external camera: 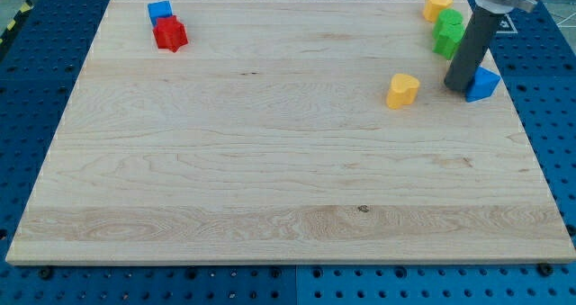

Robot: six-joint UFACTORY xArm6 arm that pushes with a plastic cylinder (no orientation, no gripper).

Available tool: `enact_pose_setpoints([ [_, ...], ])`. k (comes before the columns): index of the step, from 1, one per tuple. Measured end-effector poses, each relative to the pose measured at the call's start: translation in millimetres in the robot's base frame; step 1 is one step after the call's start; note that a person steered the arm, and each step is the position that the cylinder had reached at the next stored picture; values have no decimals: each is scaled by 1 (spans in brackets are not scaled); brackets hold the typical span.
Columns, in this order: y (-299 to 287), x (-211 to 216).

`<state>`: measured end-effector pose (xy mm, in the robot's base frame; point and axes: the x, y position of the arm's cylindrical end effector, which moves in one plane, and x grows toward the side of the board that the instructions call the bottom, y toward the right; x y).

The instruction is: Slide the yellow hexagon towards the blue cube

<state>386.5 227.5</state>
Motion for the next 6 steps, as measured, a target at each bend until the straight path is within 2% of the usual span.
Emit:
enact_pose_setpoints([
  [2, -32, -45],
  [4, -103, -48],
  [5, -135, -35],
  [6, -127, 6],
])
